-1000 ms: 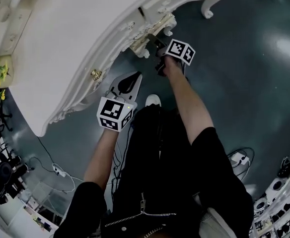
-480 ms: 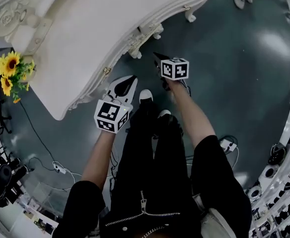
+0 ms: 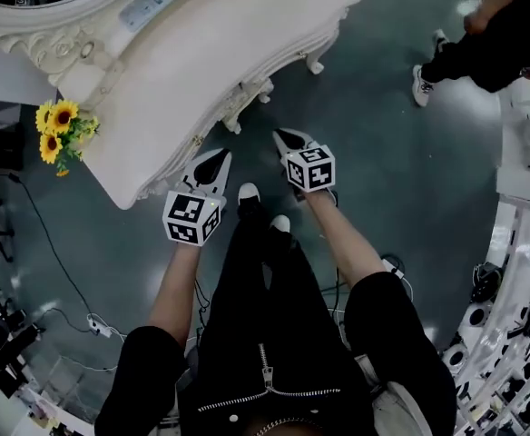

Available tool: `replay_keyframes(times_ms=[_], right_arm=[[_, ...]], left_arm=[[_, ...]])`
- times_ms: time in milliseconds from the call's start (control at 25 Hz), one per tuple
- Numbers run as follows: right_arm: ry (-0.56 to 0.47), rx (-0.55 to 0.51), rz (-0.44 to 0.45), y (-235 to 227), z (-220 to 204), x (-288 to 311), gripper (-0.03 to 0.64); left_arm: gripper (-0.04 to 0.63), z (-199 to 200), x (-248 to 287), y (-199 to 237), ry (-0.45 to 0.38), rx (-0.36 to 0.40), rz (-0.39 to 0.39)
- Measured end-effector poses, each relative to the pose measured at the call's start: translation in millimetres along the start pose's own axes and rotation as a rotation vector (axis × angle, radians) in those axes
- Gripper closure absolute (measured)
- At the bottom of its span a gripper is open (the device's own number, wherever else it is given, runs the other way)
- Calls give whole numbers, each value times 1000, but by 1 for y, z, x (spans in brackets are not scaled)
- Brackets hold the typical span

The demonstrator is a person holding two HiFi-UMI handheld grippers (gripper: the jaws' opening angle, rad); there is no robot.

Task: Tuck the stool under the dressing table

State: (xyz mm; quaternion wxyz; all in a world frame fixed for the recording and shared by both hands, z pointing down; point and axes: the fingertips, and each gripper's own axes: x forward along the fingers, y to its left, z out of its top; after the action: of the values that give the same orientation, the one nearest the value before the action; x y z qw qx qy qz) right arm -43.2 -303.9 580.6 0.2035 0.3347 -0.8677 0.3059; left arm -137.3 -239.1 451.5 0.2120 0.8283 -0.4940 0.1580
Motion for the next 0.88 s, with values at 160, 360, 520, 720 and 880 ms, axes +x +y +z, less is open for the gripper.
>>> replay_keyframes(times_ms=[160, 360, 520, 720, 880], right_arm=[[-62, -12, -23, 25, 26, -58, 615], [-158, -115, -22, 57, 76, -113, 615], [-252, -218, -10, 87, 125, -147, 615], [-350, -287, 7, 122, 164, -179, 615], [-401, -345, 20, 143, 189, -197, 615]], left_arm=[[574, 34, -29, -8, -45, 11, 28], [574, 69, -61, -15, -103, 44, 68], [574, 98, -85, -24, -165, 75, 91], [574, 124, -115, -26, -225, 109, 125], [574, 140, -134, -23, -268, 129, 157]])
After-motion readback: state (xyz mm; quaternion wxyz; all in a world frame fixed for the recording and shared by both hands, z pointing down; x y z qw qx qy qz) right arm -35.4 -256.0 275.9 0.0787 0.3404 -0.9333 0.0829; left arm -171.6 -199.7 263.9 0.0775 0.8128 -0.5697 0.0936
